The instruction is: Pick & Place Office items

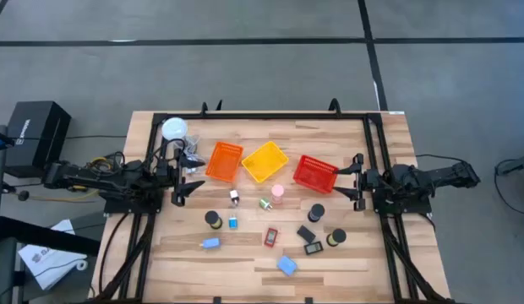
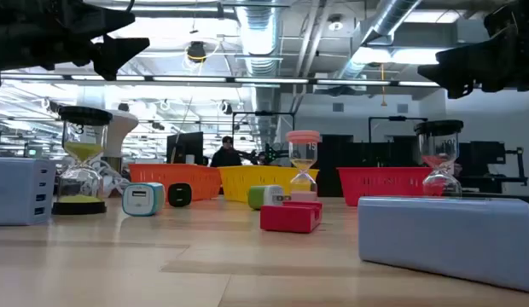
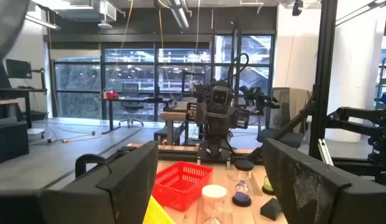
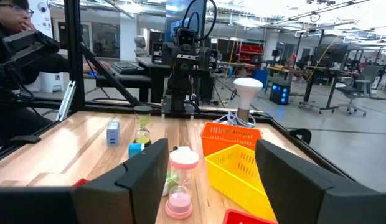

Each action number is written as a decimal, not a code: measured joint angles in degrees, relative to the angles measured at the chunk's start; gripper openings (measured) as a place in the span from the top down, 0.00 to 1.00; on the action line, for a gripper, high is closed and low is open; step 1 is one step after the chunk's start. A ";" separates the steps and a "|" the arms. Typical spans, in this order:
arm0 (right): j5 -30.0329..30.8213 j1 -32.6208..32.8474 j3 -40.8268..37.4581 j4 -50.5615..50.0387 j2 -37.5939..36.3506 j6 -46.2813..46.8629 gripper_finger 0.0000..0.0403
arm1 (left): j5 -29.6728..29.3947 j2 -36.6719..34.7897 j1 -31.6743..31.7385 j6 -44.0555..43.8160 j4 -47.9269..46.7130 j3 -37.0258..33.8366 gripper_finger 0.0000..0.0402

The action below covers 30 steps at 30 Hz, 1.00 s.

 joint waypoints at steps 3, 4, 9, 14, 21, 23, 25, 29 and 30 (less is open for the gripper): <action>0.00 0.00 0.01 0.00 -0.02 0.02 0.42 | 0.00 -0.02 0.01 0.00 0.01 0.00 0.30; 0.00 0.00 0.01 0.00 -0.02 0.02 0.42 | 0.00 -0.02 0.00 0.00 0.02 0.00 0.30; 0.00 0.00 0.00 -0.01 -0.02 0.02 0.42 | 0.00 -0.01 0.00 -3.19 0.09 0.00 0.30; 0.00 0.00 0.00 0.00 -0.02 0.02 0.42 | 0.00 -0.02 0.01 -6.34 0.17 0.00 0.30; 0.00 -0.02 0.00 -0.02 -0.02 0.33 0.42 | 0.02 1.47 -0.09 -8.05 0.37 0.00 0.30; 0.00 -0.02 0.02 0.00 -0.02 0.74 0.42 | 0.00 3.03 -0.09 -9.20 0.33 0.00 0.30; 0.00 -0.02 0.02 -0.02 -0.02 0.60 0.42 | 0.01 4.97 -0.09 -9.39 0.45 0.00 0.30; 0.00 -0.02 0.01 0.05 -0.01 0.44 0.42 | 0.01 9.55 -0.09 -10.03 1.04 0.00 0.30; 0.00 -0.02 0.00 0.27 -0.02 0.44 0.42 | 0.02 10.83 -0.09 -10.76 1.23 0.00 0.30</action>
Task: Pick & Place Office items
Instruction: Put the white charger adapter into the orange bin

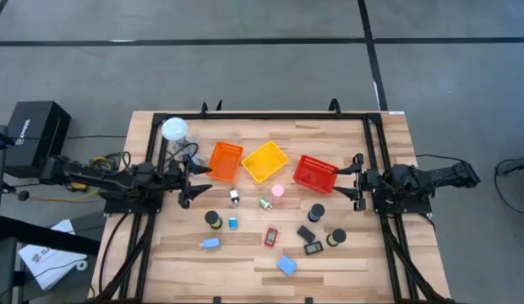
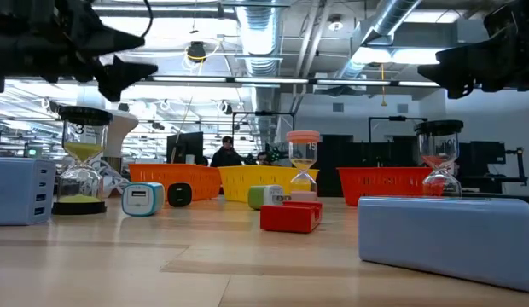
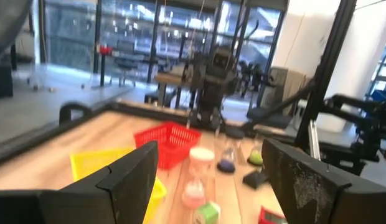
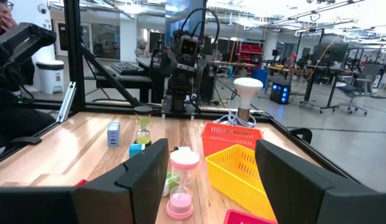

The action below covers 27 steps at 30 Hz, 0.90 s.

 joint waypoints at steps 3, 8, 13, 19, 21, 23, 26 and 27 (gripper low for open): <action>0.00 0.02 0.00 1.60 0.00 0.00 0.42 | -0.02 3.19 0.00 -1.39 1.41 0.00 0.30; 0.00 -0.09 0.00 4.62 -0.02 0.00 0.42 | -0.02 6.59 0.00 2.71 11.94 -0.02 0.30; -0.01 -0.07 0.00 7.99 0.00 -2.80 0.42 | -0.02 7.23 0.00 3.26 22.40 0.00 0.30; 0.42 -0.08 0.00 12.55 -0.09 -6.39 0.42 | -0.02 8.23 0.00 -1.04 22.98 0.00 0.30; 1.03 -0.07 0.00 14.06 -0.05 -7.72 0.42 | -0.03 9.01 0.00 -1.17 24.11 0.23 0.30; 1.57 -0.07 0.00 14.50 -0.04 -7.89 0.42 | 0.10 10.62 -0.08 -0.84 24.33 2.29 0.30; 1.73 -0.07 0.00 14.19 -0.04 -7.14 0.42 | 2.50 14.71 -1.32 1.68 24.32 6.22 0.30; 1.73 -0.07 0.00 13.87 -0.02 -6.99 0.42 | 3.47 16.62 -2.11 3.24 24.32 7.88 0.30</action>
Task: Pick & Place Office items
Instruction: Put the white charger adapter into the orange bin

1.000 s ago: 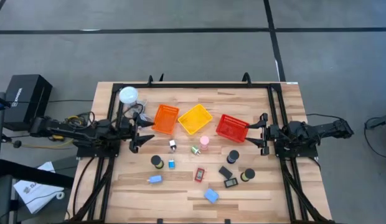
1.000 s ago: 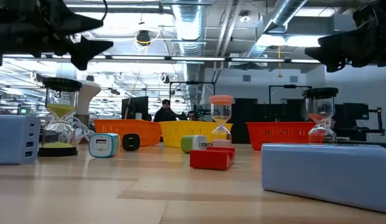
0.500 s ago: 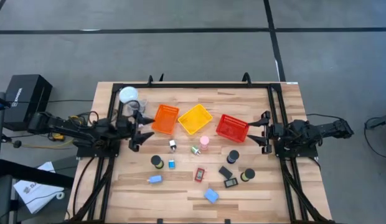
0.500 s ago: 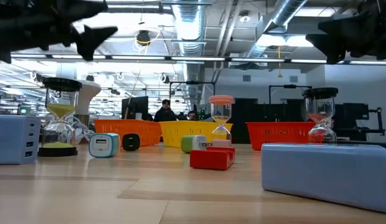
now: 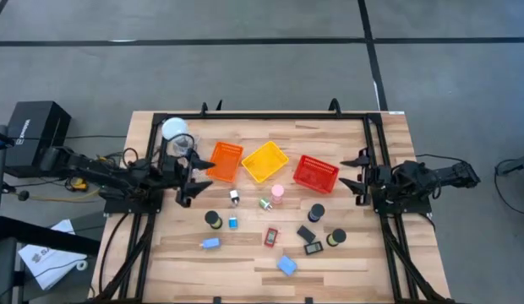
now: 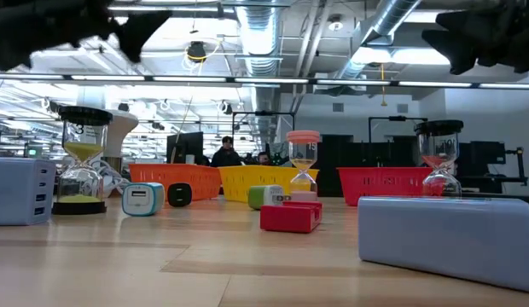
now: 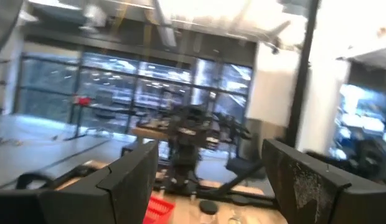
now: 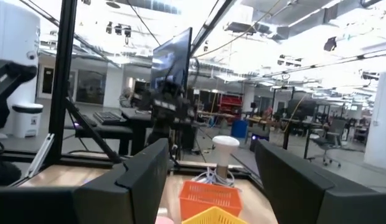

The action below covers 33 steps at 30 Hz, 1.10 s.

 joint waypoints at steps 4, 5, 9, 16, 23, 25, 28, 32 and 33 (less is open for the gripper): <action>0.00 0.04 0.00 -3.08 0.00 2.26 0.42 | 0.26 8.10 -4.31 10.66 -0.38 6.81 0.30; 0.00 0.04 0.00 -4.00 0.00 3.76 0.42 | 0.32 9.83 -5.41 13.95 -0.43 8.37 0.30; 0.00 0.04 0.00 -7.40 0.00 7.27 0.42 | -0.88 14.46 -9.13 20.63 -3.09 13.19 0.30; 0.00 0.04 0.00 -9.01 0.00 9.22 0.42 | -16.28 15.58 -13.07 19.23 -16.78 16.52 0.30; 0.00 0.04 0.00 -8.38 0.00 10.03 0.42 | -17.86 15.16 -10.26 17.69 -40.65 26.56 0.30; 0.00 0.04 0.00 -8.44 0.00 10.03 0.42 | -17.91 15.46 -8.63 17.64 -49.09 31.35 0.30; 0.00 0.04 0.00 -8.42 0.00 10.03 0.42 | -17.49 16.31 -5.65 17.64 -59.70 37.82 0.30; 0.00 0.04 0.00 -8.42 0.00 9.92 0.42 | -12.18 18.10 -1.61 20.07 -69.14 43.62 0.30; 0.00 0.04 0.00 -8.43 0.00 9.69 0.42 | -11.43 18.73 -0.82 21.99 -70.54 44.12 0.30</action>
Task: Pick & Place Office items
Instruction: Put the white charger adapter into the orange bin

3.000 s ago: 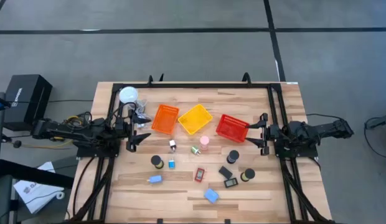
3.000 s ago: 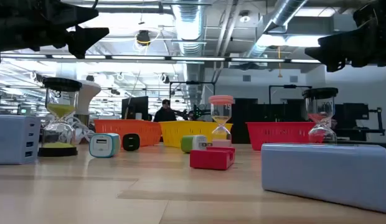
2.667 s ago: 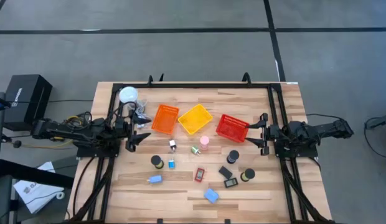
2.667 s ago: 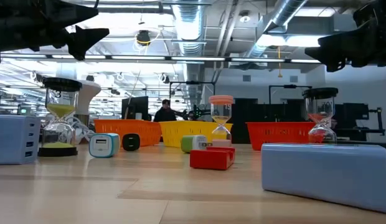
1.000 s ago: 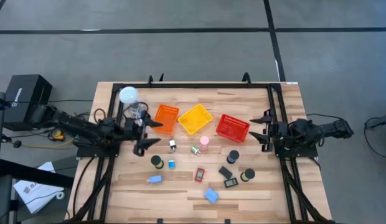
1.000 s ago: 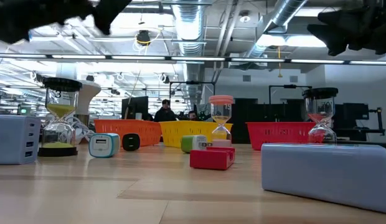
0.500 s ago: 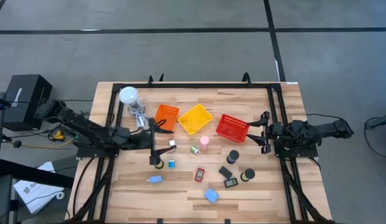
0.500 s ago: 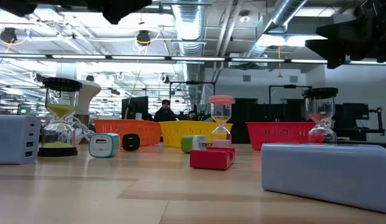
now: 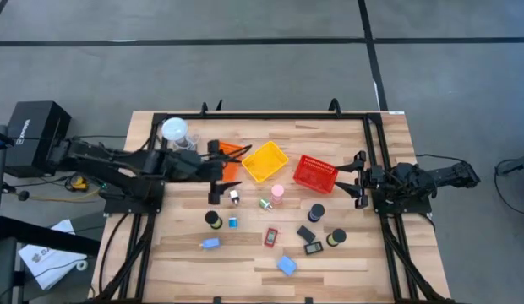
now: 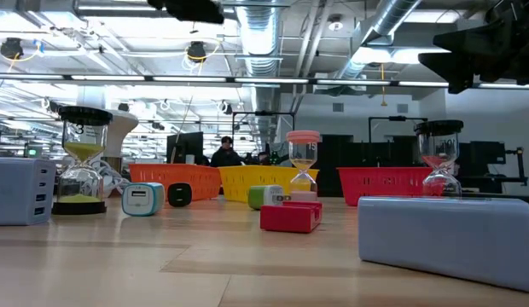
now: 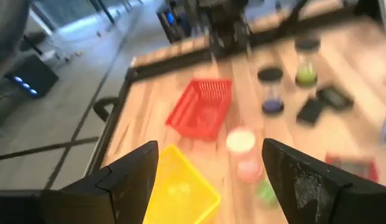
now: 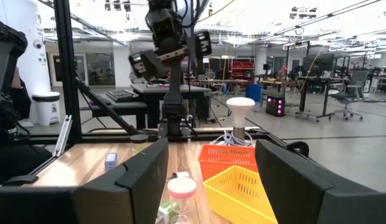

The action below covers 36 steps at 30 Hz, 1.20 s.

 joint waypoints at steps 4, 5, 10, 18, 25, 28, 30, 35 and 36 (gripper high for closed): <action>0.00 0.00 0.00 -0.01 0.00 -0.12 0.42 | 1.01 2.83 3.00 11.64 -3.84 0.25 0.30; 0.00 0.00 0.00 -0.01 0.00 -0.12 0.42 | 2.05 3.74 3.85 13.80 -4.37 0.25 0.30; 0.00 0.00 0.00 -0.36 0.00 -0.08 0.42 | 10.67 9.00 7.67 15.76 -7.39 0.25 0.30; 0.00 0.00 0.00 -0.99 0.00 1.87 0.42 | 17.20 16.47 12.61 17.74 -13.49 1.41 0.33; 0.13 -0.02 0.00 -1.14 0.00 1.83 0.42 | 21.42 22.51 11.79 27.50 -18.99 2.09 0.36; 0.37 -0.02 0.00 -1.17 0.00 1.85 0.42 | 20.29 25.51 12.07 29.04 -20.92 2.09 0.37; 0.42 -0.02 0.00 -1.16 0.00 1.85 0.42 | 19.39 27.55 12.11 29.26 -21.95 2.09 0.37; 0.43 -0.02 0.00 -1.34 0.00 1.85 0.42 | 17.49 31.28 10.87 34.77 -22.24 2.02 0.37; 0.42 -0.02 0.00 -1.52 0.00 1.85 0.42 | 15.58 31.54 10.42 35.80 -21.47 2.05 0.37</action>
